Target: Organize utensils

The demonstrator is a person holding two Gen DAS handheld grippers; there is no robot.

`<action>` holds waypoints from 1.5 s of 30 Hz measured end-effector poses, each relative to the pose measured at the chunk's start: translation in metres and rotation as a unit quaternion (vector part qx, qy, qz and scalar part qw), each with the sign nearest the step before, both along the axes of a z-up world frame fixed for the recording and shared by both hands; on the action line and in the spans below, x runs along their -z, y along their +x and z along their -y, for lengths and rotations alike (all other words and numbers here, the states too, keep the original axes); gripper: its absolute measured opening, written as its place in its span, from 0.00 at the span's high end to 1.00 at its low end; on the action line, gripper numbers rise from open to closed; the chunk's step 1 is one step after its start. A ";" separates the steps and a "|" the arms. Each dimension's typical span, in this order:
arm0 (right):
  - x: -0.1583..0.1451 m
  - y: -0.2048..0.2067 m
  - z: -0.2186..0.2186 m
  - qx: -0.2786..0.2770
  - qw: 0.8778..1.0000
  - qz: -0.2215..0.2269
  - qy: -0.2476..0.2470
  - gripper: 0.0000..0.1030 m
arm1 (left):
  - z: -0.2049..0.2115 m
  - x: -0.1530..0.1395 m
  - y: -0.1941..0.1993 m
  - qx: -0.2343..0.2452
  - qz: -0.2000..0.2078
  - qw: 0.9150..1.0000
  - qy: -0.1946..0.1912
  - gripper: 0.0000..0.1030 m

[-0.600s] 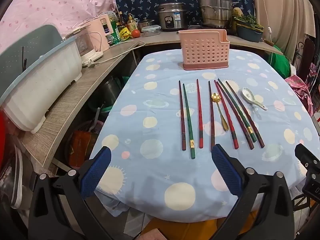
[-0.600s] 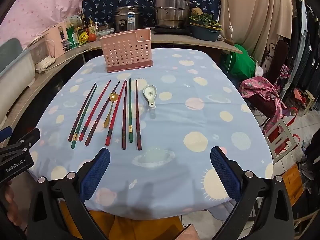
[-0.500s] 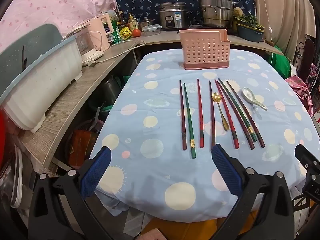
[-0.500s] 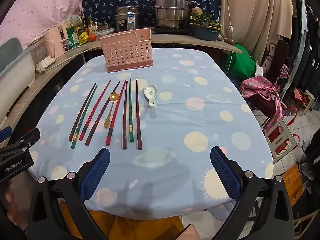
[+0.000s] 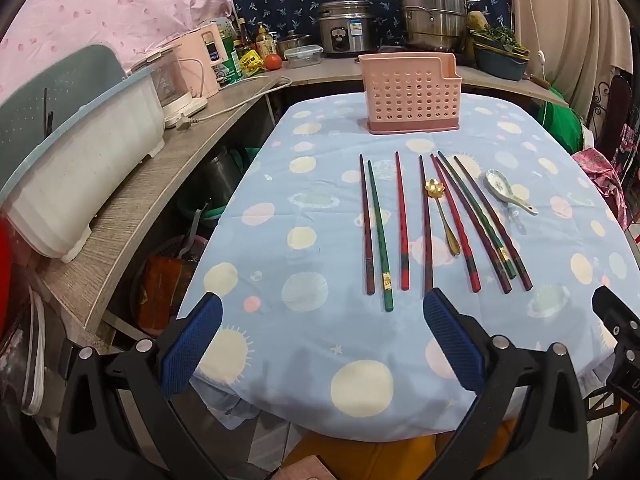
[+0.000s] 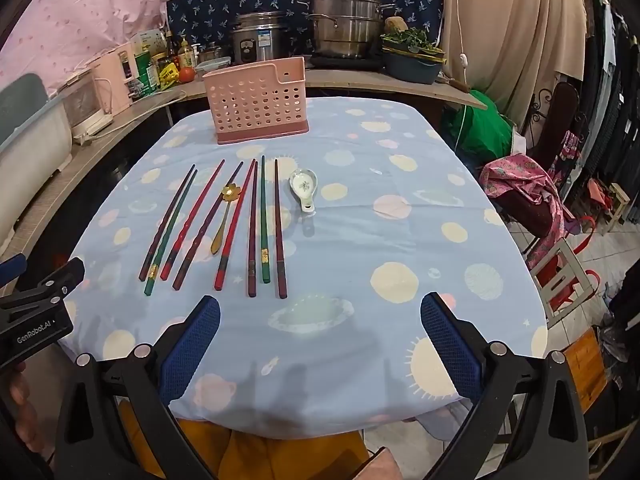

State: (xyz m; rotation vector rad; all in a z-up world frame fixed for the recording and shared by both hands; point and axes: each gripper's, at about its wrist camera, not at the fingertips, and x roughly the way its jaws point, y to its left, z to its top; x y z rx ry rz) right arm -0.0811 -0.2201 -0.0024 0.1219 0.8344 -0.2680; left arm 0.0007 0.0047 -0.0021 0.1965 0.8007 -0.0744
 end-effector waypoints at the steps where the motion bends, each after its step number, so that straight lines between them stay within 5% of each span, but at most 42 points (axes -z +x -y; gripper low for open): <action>1: 0.001 0.000 0.001 0.000 1.000 0.000 0.000 0.07 | 0.001 0.001 0.000 0.000 0.000 1.000 0.000 0.07; 45: 0.007 0.001 0.000 0.000 1.000 -0.001 0.003 0.07 | 0.000 0.011 0.000 -0.003 -0.008 1.000 0.001 0.07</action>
